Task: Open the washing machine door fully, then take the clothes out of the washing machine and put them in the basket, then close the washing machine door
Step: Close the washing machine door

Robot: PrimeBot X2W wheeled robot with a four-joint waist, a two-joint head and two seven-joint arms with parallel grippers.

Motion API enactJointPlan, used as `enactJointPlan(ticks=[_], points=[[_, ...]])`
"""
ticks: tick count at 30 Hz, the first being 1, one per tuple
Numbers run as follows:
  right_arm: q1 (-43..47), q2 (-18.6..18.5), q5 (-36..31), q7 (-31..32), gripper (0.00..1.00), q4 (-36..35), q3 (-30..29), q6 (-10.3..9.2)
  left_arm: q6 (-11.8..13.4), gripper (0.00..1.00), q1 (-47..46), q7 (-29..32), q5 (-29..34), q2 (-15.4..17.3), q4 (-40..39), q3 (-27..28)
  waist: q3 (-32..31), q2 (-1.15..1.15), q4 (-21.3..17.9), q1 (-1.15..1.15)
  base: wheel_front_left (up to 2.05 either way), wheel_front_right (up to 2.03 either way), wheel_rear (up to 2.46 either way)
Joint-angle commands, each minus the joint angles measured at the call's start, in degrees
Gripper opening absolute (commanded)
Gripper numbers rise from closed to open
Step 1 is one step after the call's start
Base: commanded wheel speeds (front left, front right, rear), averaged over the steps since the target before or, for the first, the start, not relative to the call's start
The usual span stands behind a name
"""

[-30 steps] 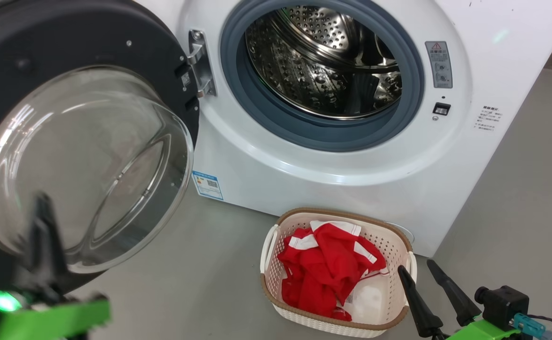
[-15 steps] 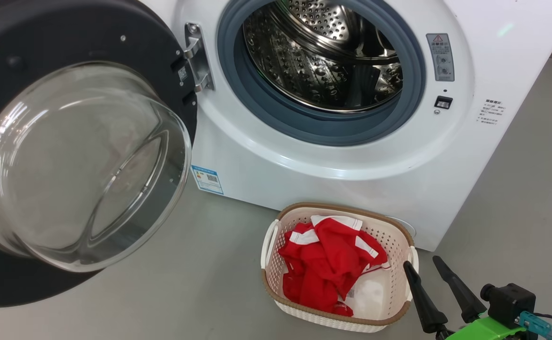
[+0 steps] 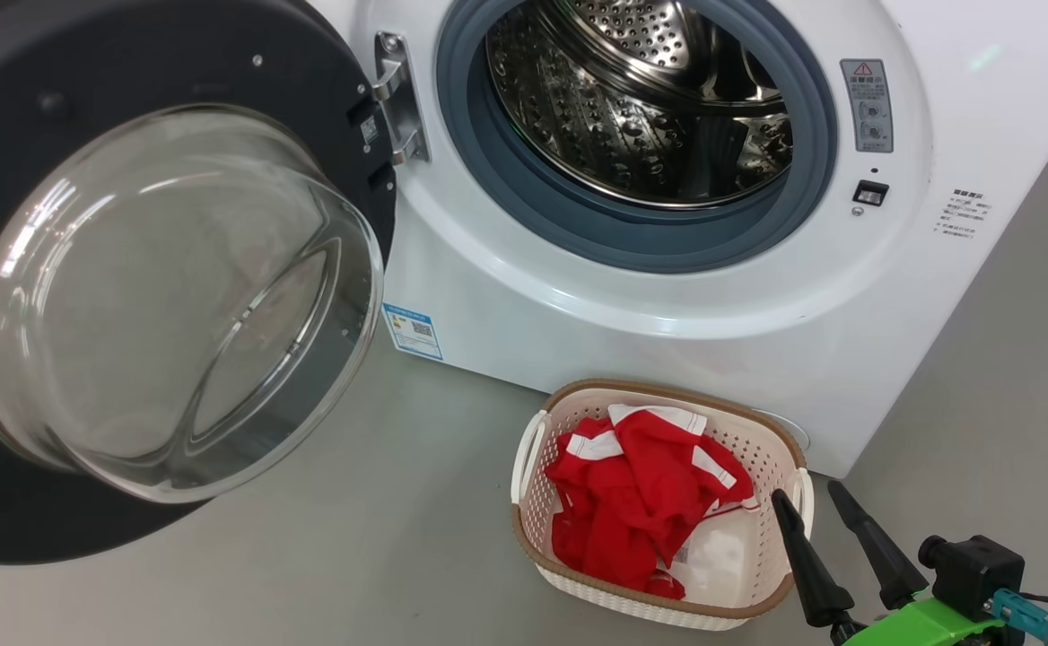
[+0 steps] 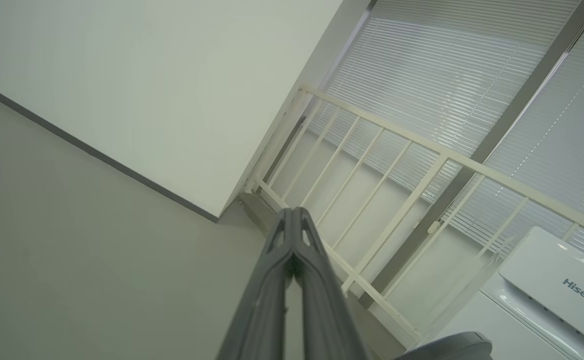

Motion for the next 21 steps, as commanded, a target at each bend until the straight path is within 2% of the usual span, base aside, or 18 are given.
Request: enactJointPlan(ticks=[1, 4, 6, 12, 21], points=[[-0.65, -0.16, -0.77, -0.36, 1.0, -1.52, 1.39, 0.37, 0.34, 0.0, -1.59, 2.04, -0.14, 4.33, -0.22, -0.14, 0.02, 0.0, 0.02, 0.0, 0.0, 0.0, 0.0], [-0.75, 0.0, -0.78, -0.36, 1.0, -1.51, 1.55, 0.37, -0.36, 0.0, -2.86, 11.22, -0.24, 7.19, 4.92, -3.02, 0.1, 0.0, 0.11, 0.0, 0.0, 0.0, 0.0], [-0.86, 0.07, -0.81, -0.36, 1.0, -1.5, 1.66, 0.37, -0.37, 0.0, -3.47, 14.24, -0.12, 8.77, 6.95, -3.83, 0.23, 0.0, 0.06, 0.0, 0.0, 0.0, 0.0], [-0.99, 0.23, -0.78, -0.36, 1.0, -1.47, 1.99, 0.37, -1.6, 0.0, -4.59, 27.0, -2.9, 10.52, 12.17, -5.38, 0.38, 0.0, -0.31, 0.0, 0.0, 0.0, 0.0], [-1.34, 0.01, -0.56, -0.36, 1.0, -1.59, 1.9, 0.37, -2.01, 0.0, -2.59, 37.46, -5.71, 10.95, 11.56, -5.83, 0.7, 0.0, -1.26, 0.0, 0.0, 0.0, 0.0]])
